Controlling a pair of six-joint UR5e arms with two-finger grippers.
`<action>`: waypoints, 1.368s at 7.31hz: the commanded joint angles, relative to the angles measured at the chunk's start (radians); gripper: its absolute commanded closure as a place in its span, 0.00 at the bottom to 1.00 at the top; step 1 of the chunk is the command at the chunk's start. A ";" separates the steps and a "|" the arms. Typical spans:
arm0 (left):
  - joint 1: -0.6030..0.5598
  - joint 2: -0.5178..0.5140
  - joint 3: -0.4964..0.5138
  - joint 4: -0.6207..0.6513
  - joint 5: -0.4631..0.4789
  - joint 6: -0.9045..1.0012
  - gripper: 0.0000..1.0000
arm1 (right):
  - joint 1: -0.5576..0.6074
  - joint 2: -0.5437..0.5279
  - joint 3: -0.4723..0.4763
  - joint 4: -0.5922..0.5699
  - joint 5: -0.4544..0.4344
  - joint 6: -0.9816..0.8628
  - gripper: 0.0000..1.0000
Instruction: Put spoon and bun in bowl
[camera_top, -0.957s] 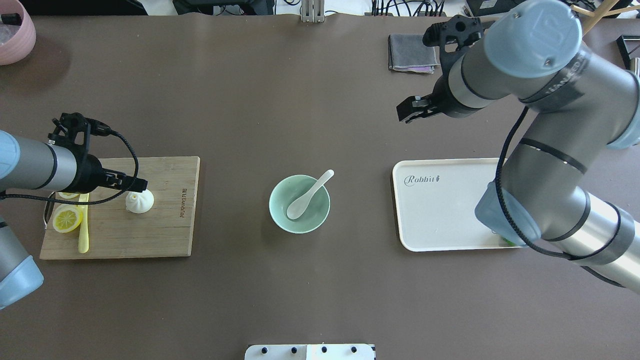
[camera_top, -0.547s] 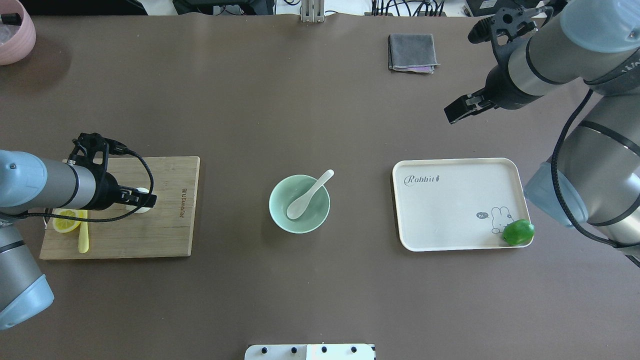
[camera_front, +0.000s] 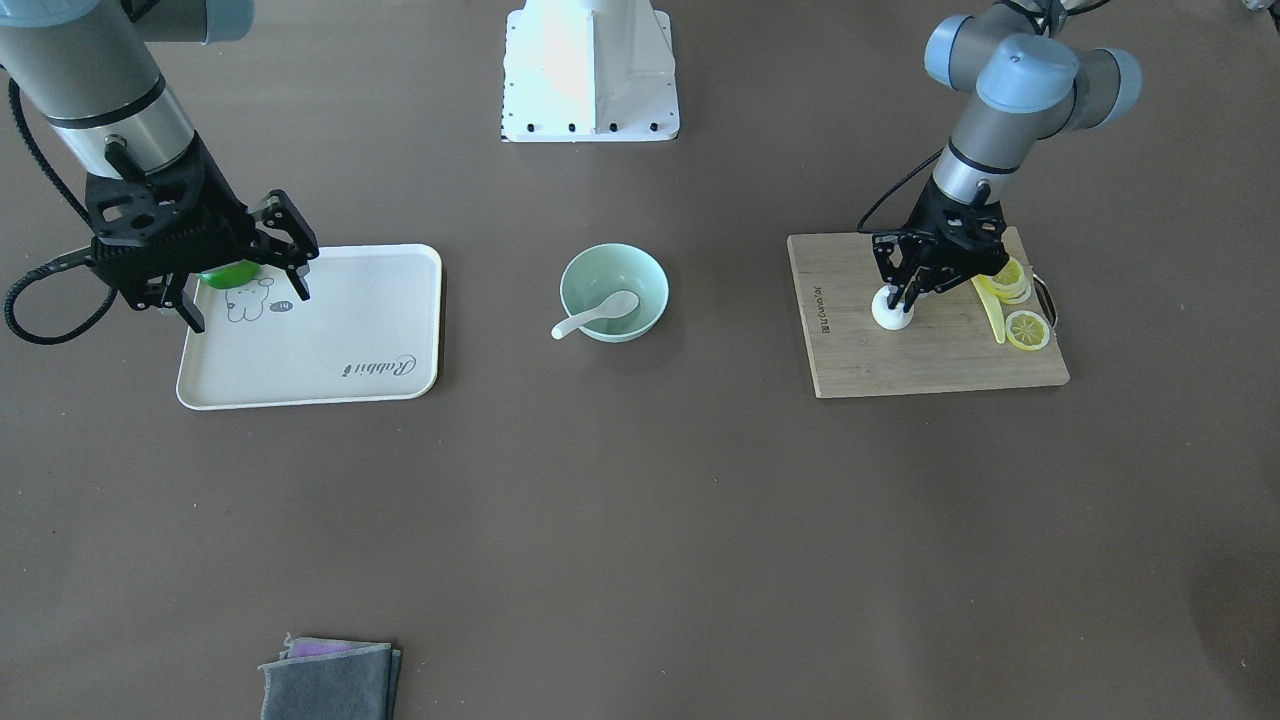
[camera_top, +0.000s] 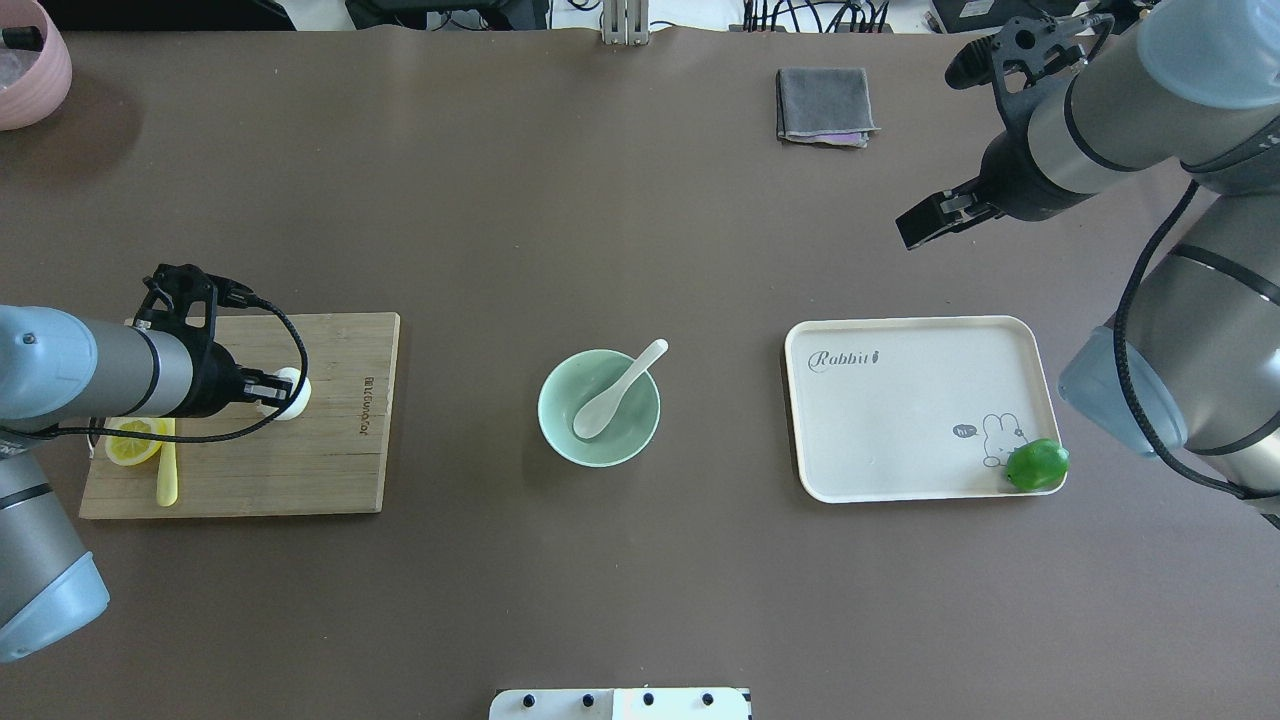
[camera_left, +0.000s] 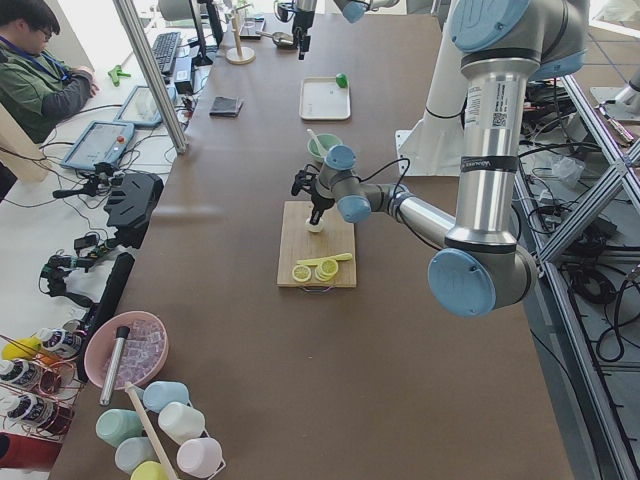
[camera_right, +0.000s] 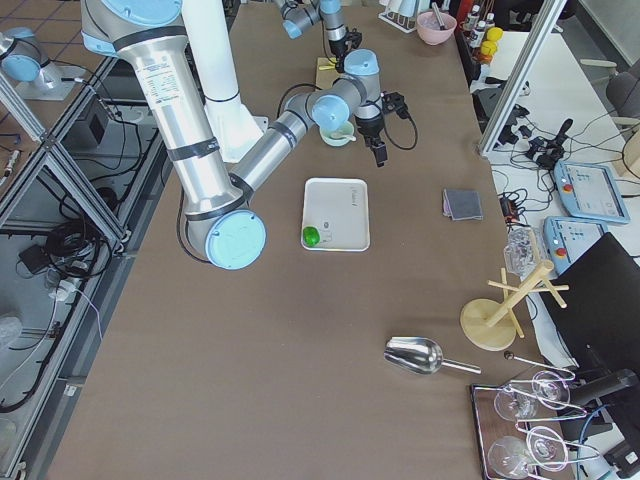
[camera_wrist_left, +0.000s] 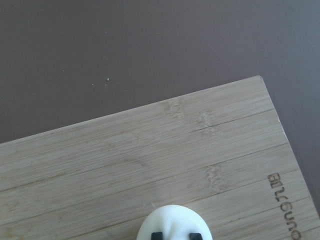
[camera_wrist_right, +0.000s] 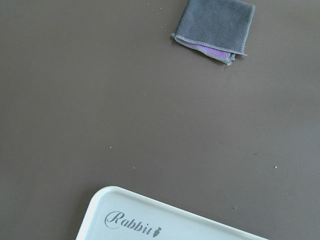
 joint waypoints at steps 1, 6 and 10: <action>0.001 -0.121 -0.009 0.012 0.003 -0.100 1.00 | 0.025 -0.025 0.015 -0.001 0.006 -0.009 0.00; 0.134 -0.518 0.048 0.236 0.065 -0.325 1.00 | 0.106 -0.097 0.021 -0.001 0.084 -0.003 0.00; 0.228 -0.566 0.111 0.230 0.206 -0.382 0.03 | 0.106 -0.097 0.006 -0.003 0.080 -0.003 0.00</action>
